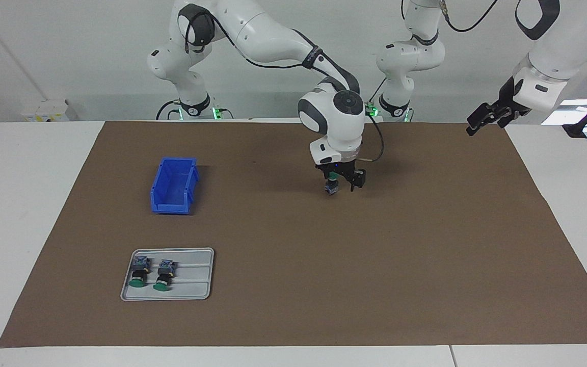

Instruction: Place and press button with both arms

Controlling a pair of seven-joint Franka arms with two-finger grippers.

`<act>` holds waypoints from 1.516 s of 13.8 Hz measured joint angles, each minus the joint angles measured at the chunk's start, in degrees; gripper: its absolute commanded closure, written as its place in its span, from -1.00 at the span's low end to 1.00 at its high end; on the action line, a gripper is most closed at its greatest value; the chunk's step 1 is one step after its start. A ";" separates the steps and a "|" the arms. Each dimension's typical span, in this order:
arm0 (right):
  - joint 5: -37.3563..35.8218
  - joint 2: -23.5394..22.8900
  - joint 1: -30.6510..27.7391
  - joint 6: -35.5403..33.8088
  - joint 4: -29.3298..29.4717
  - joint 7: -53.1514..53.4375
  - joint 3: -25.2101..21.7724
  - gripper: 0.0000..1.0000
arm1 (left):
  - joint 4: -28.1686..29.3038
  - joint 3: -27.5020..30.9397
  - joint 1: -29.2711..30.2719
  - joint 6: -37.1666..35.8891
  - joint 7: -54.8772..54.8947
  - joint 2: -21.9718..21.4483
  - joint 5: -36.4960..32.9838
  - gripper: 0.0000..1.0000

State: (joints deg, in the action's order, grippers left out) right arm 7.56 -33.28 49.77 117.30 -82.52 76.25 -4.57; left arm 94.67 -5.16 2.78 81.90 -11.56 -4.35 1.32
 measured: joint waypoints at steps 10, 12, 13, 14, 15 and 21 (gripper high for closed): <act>0.00 0.16 0.04 -2.17 0.80 0.00 0.07 -0.97 | -0.05 -0.41 -0.15 0.41 0.00 -0.01 0.00 -1.00; 0.03 0.12 0.14 -2.38 -0.16 0.00 0.22 -0.97 | -0.05 -0.45 -0.18 0.42 0.00 -0.01 0.00 -1.00; 0.03 0.12 0.17 -2.27 -0.94 0.00 0.32 -0.97 | -0.05 -0.46 -0.18 0.42 0.00 -0.01 0.00 -1.00; 0.03 0.16 0.18 -1.69 -1.93 0.00 0.38 -0.96 | -0.05 -0.46 -0.18 0.42 0.00 -0.01 0.00 -1.00; 0.04 0.24 0.18 -0.38 -3.26 0.00 0.39 -0.87 | -0.05 -0.46 -0.18 0.42 0.00 -0.01 0.00 -1.00; 0.81 1.06 -0.14 3.95 -7.05 0.00 0.57 1.00 | -0.05 -0.46 -0.18 0.43 0.00 -0.01 0.00 -1.00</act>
State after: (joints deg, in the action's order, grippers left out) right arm 8.37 -32.22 49.63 121.25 -89.57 76.25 -4.01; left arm 94.62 -5.62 2.60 82.32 -11.56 -4.36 1.32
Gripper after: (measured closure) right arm 0.515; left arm 0.000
